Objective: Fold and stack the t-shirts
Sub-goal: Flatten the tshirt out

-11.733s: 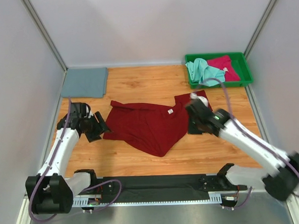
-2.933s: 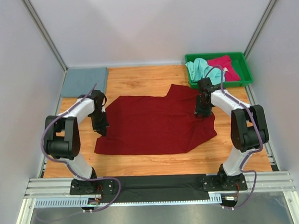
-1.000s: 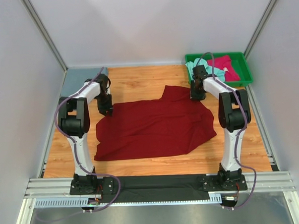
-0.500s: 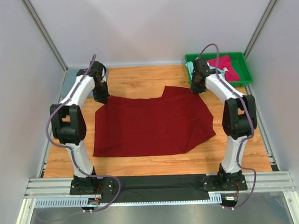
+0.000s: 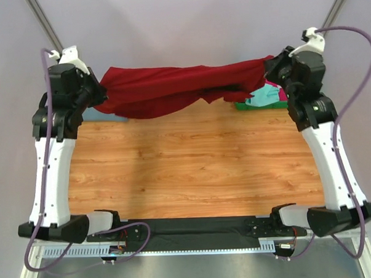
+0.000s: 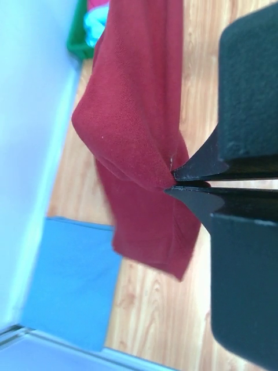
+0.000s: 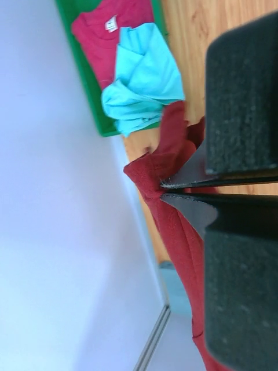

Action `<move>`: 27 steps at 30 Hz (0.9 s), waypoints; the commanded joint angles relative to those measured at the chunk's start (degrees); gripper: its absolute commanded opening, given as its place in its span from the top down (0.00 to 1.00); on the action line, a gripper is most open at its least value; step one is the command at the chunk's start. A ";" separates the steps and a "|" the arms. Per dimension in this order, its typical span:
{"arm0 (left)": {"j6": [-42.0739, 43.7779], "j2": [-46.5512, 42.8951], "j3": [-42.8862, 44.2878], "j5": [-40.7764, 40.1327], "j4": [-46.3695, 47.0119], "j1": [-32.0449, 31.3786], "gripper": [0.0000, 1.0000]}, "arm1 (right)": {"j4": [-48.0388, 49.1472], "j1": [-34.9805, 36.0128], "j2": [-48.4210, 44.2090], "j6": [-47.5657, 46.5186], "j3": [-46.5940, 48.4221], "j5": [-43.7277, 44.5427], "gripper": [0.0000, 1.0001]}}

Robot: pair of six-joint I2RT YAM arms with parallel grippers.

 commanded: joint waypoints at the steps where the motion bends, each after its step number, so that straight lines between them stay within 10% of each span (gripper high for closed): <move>1: 1.44 -3.72 0.51 -1.71 2.07 0.31 1.00 | 4.40 -0.26 -5.36 0.04 -1.75 0.99 1.00; 19: 3.45 -18.66 10.18 0.33 -2.50 -2.41 1.00 | -5.96 -0.26 -23.82 -1.02 7.81 -4.90 1.00; 27: 4.07 -12.35 10.53 -5.91 -3.73 -2.86 1.00 | -3.08 -0.17 -17.25 -1.55 8.55 -4.90 1.00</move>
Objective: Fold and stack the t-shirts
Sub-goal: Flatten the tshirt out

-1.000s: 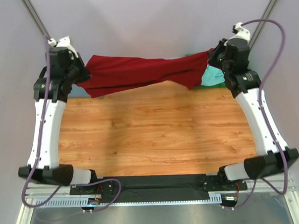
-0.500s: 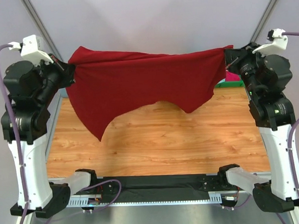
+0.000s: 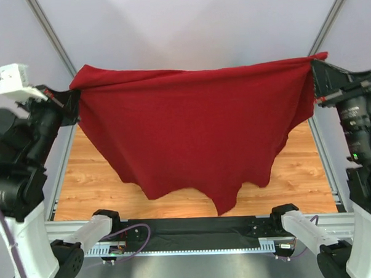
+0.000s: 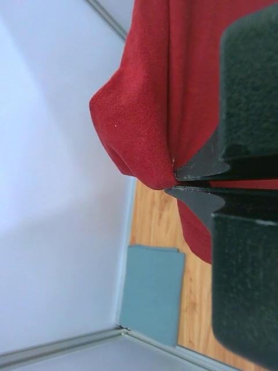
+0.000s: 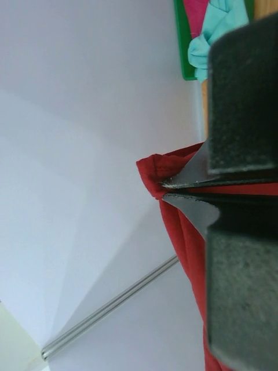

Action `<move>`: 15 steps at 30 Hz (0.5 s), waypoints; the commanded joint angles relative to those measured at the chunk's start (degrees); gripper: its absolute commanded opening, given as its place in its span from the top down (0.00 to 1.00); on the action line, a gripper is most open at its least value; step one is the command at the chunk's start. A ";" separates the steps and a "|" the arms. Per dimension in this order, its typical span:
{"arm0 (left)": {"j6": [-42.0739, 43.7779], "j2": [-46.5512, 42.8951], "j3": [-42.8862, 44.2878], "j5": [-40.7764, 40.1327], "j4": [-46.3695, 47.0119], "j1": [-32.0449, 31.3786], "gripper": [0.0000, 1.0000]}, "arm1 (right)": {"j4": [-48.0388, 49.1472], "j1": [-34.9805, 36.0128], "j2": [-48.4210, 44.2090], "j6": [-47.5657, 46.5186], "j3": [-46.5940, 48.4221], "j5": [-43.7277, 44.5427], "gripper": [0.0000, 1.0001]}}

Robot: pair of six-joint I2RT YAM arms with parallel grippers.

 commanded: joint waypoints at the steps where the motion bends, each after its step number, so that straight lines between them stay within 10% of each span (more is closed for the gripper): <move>1: 3.54 7.15 -0.79 -7.73 -0.68 0.27 1.00 | 3.25 -0.28 6.91 -0.26 -4.67 2.61 1.00; 15: 16.11 40.27 -5.74 -11.95 8.64 3.87 1.00 | 23.11 -0.28 39.32 -3.32 -12.16 1.65 1.00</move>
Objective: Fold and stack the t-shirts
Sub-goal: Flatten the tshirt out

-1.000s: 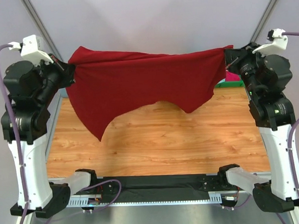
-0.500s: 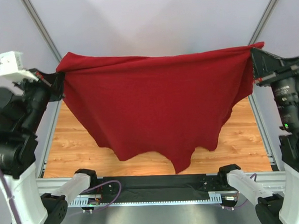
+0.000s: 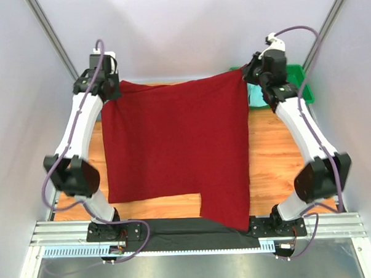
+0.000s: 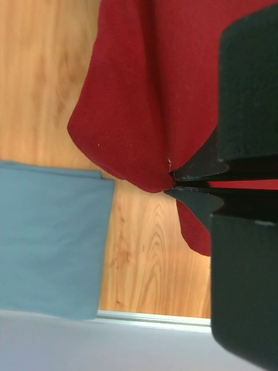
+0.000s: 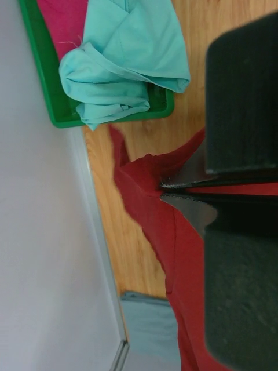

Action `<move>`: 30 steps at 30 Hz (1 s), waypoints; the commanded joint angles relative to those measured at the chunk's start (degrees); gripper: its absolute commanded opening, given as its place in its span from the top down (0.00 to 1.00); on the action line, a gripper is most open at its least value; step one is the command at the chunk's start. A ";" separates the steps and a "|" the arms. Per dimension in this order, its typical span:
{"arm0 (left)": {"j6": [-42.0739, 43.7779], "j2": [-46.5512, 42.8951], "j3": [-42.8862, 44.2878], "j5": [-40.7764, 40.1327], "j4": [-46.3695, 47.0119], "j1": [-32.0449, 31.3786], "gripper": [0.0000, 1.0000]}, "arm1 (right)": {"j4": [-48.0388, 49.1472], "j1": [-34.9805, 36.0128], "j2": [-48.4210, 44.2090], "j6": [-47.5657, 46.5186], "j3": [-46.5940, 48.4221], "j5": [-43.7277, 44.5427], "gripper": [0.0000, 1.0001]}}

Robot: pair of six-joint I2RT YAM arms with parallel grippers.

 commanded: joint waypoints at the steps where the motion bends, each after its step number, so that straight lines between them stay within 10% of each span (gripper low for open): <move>1: 5.54 8.58 3.89 -4.34 4.47 2.23 1.00 | 10.99 -0.22 7.21 -2.17 3.30 1.50 0.99; 6: 4.22 27.76 23.45 -6.10 -0.62 4.79 1.00 | 7.58 -0.22 27.83 -2.35 20.06 0.97 0.97; 10: 2.74 36.50 32.39 -9.88 -3.71 5.31 0.38 | -4.70 -0.13 41.23 -2.08 39.03 -0.35 0.74; 13: 0.80 32.04 27.30 -12.61 -3.70 5.49 0.13 | -17.10 -0.04 44.58 -1.64 49.17 2.36 0.55; 30: -27.32 -16.23 -42.48 -7.88 -7.04 8.20 0.23 | -27.06 11.11 3.04 -1.64 -9.25 -0.70 0.52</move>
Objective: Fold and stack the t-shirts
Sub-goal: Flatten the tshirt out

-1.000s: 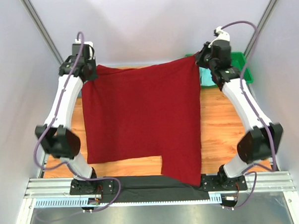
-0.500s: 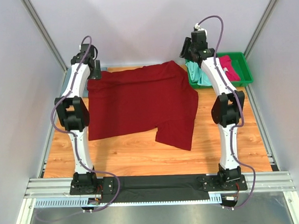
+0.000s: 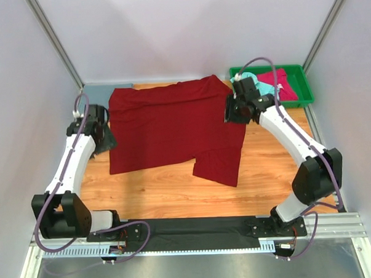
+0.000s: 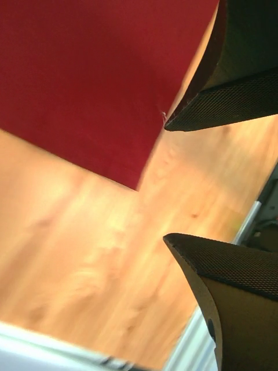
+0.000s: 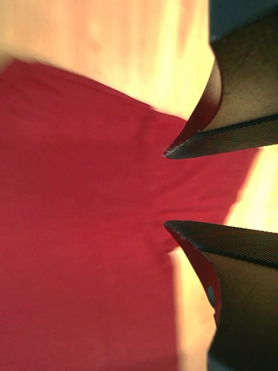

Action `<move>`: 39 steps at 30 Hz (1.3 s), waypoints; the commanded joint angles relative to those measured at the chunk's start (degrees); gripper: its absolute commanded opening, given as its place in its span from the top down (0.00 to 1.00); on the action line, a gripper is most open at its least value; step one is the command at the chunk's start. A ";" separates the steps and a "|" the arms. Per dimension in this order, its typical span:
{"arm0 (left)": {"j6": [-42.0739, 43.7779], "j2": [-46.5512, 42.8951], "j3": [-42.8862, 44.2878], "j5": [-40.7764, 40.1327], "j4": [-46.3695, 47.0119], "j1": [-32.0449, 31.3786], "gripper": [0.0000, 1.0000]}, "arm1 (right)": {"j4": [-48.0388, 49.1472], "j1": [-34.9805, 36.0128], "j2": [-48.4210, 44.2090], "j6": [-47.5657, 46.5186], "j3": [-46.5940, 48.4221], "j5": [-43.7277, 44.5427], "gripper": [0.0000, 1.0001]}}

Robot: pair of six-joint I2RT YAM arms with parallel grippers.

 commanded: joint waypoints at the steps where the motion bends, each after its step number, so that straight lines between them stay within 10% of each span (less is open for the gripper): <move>1: -9.88 -0.80 -9.12 2.40 -1.53 2.83 0.23 | -1.92 3.38 -5.22 -0.72 -7.27 -1.92 0.52; 11: -14.90 -6.00 -25.03 13.74 8.74 14.44 0.44 | 0.19 7.34 -21.13 1.39 -25.03 -7.03 0.51; 20: -15.60 -3.90 -28.29 17.79 17.27 15.23 0.34 | 1.07 7.34 -25.62 1.91 -30.31 -6.85 0.52; 39: -16.75 7.09 -26.63 17.00 19.12 18.31 0.48 | 2.47 7.35 -25.98 6.39 -33.39 -5.53 0.53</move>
